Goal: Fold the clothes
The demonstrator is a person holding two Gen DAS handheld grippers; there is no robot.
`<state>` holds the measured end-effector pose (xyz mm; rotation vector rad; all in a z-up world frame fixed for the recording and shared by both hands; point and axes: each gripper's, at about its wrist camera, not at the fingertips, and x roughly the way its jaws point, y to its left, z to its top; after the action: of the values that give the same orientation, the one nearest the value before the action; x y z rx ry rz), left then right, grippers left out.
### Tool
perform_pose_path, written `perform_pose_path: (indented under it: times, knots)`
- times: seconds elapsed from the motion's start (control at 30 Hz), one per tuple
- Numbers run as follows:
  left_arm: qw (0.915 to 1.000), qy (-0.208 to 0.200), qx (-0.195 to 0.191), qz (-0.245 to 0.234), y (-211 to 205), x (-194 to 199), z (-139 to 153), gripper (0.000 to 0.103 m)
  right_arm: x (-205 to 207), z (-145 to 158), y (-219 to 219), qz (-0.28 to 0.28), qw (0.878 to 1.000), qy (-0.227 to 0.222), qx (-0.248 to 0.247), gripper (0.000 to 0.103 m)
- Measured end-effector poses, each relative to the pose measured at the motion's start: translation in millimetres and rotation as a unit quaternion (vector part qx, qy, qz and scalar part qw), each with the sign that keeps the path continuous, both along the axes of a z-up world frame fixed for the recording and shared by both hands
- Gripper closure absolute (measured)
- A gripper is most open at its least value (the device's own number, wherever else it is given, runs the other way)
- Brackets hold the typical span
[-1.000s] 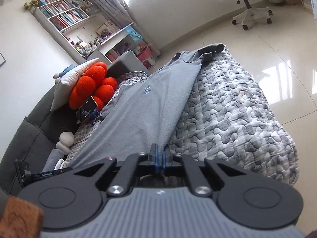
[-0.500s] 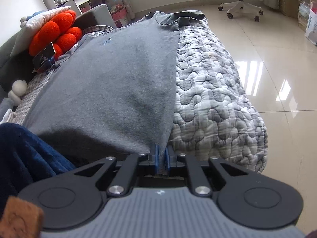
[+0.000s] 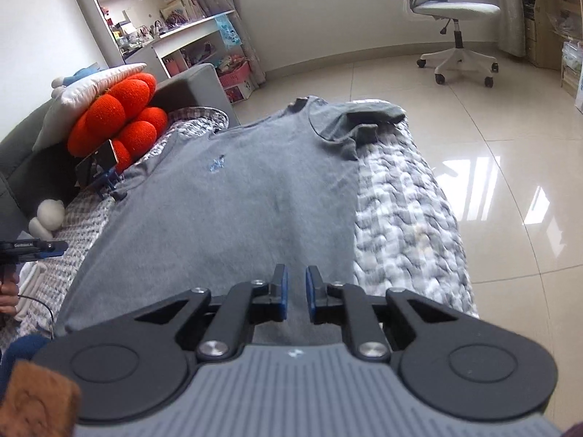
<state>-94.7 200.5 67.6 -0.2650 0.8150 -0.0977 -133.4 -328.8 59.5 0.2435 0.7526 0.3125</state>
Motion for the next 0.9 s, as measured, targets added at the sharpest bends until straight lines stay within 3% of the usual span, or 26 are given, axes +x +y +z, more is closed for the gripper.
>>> perform_pose_path:
  times: [0.03, 0.07, 0.2, 0.4, 0.6, 0.77, 0.8, 0.83, 0.87, 0.9]
  knots:
    - [1.0000, -0.001, -0.005, 0.005, 1, 12, 0, 0.048, 9, 4, 4, 0.004, 1.000, -0.005, -0.002, 0.069]
    - [0.9999, -0.001, -0.009, 0.010, 1, 24, 1, 0.048, 19, 8, 8, 0.008, 1.000, -0.011, -0.006, 0.066]
    - [0.9987, -0.001, -0.038, 0.034, 10, 72, -6, 0.047, 55, 18, 15, 0.025, 0.999, -0.022, -0.003, 0.066]
    - [0.9968, 0.009, -0.042, 0.067, 14, 121, -33, 0.047, 118, 12, 19, 0.018, 0.999, -0.003, -0.026, 0.066]
    - [0.9933, -0.013, -0.052, 0.103, 16, 146, -53, 0.047, 189, -9, 3, -0.035, 0.997, 0.009, -0.062, 0.066]
    - [0.9929, -0.036, -0.015, 0.112, 2, 157, -56, 0.049, 240, -24, -19, -0.097, 0.994, 0.022, -0.050, 0.064]
    - [0.9932, -0.036, 0.000, 0.111, -2, 160, -55, 0.052, 247, -27, -21, -0.106, 0.993, 0.024, -0.052, 0.064]
    - [0.9933, -0.035, 0.015, 0.109, -7, 164, -54, 0.079, 255, -29, -23, -0.114, 0.992, 0.027, -0.054, 0.064]
    - [0.9935, -0.029, 0.037, 0.104, -12, 167, -53, 0.090, 261, -32, -24, -0.120, 0.991, 0.029, -0.056, 0.064]
    - [0.9932, -0.026, 0.052, 0.101, -15, 170, -53, 0.092, 266, -35, -23, -0.121, 0.990, 0.032, -0.058, 0.064]
